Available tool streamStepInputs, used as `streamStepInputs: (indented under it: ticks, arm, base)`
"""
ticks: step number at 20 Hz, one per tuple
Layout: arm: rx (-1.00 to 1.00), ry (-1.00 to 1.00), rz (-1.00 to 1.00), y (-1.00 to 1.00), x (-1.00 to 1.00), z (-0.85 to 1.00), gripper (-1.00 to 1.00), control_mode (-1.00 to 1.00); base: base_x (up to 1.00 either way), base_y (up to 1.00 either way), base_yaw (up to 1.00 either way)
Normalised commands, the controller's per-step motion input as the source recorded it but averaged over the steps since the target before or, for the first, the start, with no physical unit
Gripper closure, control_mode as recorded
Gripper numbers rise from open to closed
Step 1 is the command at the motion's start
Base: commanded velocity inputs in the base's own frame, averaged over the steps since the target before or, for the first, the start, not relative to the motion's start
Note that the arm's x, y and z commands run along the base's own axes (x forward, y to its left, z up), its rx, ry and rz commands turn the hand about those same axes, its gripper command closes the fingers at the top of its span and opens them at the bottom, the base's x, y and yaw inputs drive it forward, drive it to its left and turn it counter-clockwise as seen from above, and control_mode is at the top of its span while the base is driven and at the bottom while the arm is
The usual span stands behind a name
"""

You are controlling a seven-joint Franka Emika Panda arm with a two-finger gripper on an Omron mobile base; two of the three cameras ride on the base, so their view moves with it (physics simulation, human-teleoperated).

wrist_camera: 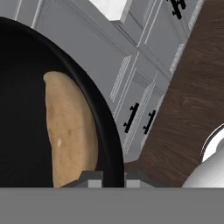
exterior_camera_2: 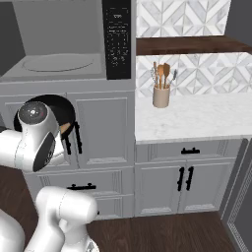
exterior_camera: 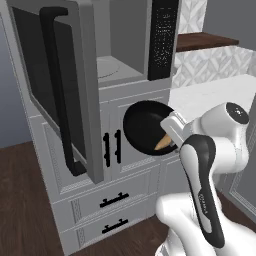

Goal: Pick the sweet potato from the sink and place it in the bowl. Then pick the bowl and place it in the microwave. Then close the microwave door and press the start button.

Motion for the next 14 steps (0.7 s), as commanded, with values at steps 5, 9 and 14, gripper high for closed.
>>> streamStepInputs:
  ticks: [5, 9, 14]
  arm:
    - [0.00, 0.00, 0.00, 0.00, 0.00, 0.00, 1.00, 1.00]
    - [0.00, 0.00, 0.00, 0.00, 0.00, 0.00, 1.00, 1.00]
    - [0.00, 0.00, 0.00, 0.00, 0.00, 0.00, 1.00, 1.00]
  base:
    - [0.29, -0.02, 0.21]
    - [0.64, -0.09, 0.23]
    - [0.24, 0.00, 0.26]
